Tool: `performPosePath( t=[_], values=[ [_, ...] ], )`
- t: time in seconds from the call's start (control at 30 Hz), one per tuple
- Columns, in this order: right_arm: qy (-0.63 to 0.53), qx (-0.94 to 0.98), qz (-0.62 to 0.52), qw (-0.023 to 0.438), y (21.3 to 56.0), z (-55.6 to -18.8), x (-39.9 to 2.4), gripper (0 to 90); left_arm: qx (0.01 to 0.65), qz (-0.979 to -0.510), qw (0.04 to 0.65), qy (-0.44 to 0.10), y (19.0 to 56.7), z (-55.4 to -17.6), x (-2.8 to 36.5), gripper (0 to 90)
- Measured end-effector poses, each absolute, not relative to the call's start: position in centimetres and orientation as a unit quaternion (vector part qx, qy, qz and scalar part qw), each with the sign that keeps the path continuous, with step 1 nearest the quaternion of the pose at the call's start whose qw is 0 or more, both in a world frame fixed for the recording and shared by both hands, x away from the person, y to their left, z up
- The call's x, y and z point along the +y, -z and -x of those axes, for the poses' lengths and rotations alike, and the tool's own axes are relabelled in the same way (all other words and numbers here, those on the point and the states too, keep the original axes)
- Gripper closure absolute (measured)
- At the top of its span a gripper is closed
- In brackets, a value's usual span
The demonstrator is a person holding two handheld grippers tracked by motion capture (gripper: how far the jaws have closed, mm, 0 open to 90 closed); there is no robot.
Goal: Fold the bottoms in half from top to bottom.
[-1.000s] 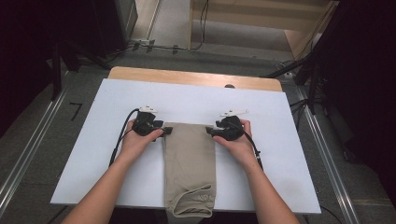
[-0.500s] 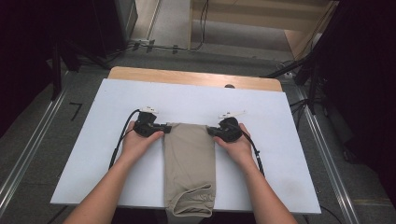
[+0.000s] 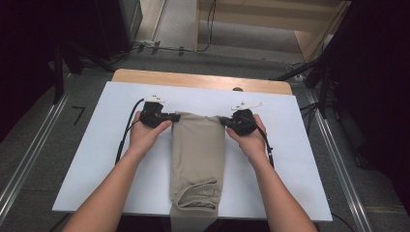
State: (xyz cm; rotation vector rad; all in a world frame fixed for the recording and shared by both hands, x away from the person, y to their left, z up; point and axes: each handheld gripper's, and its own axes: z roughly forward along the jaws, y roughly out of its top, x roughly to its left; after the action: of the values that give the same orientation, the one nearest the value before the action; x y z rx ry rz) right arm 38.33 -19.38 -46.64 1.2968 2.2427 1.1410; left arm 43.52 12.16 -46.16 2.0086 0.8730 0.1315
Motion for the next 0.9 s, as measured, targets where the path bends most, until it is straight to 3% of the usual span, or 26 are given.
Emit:
performPosePath(
  t=[0.3, 0.37, 0.4, 0.43, 0.47, 0.63, 0.7, 0.9],
  values=[
    [-0.426, 0.758, -0.456, 0.189, 42.3, -41.1, -20.6, 87.7, 0.349, -0.804, 0.476, -0.066, 41.9, -47.2, 11.4, 86.8],
    [-0.434, 0.752, -0.458, 0.19, 42.1, -41.7, -20.7, 85.8, 0.348, -0.803, 0.477, -0.079, 41.9, -48.0, 11.1, 83.3],
    [-0.436, 0.75, -0.459, 0.192, 42.1, -42.2, -20.6, 73.7, 0.366, -0.8, 0.468, -0.086, 42.4, -48.5, 11.1, 73.0],
    [-0.421, 0.749, -0.474, 0.192, 42.1, -42.8, -20.5, 49.7, 0.393, -0.796, 0.454, -0.075, 43.1, -48.9, 11.2, 59.4],
    [-0.397, 0.747, -0.505, 0.172, 42.5, -43.5, -20.6, 34.0, 0.406, -0.791, 0.453, -0.066, 43.5, -48.9, 11.3, 48.5],
    [-0.411, 0.727, -0.528, 0.154, 44.3, -42.6, -22.0, 20.2, 0.406, -0.784, 0.466, -0.056, 44.8, -47.2, 11.9, 19.6],
    [-0.406, 0.74, -0.514, 0.154, 45.4, -41.3, -22.1, 14.6, 0.394, -0.785, 0.476, -0.052, 45.1, -46.3, 12.4, 17.0],
    [-0.429, 0.747, -0.491, 0.133, 46.8, -37.4, -22.1, 13.7, 0.376, -0.788, 0.485, -0.045, 45.6, -43.0, 13.2, 15.0]
  ],
)
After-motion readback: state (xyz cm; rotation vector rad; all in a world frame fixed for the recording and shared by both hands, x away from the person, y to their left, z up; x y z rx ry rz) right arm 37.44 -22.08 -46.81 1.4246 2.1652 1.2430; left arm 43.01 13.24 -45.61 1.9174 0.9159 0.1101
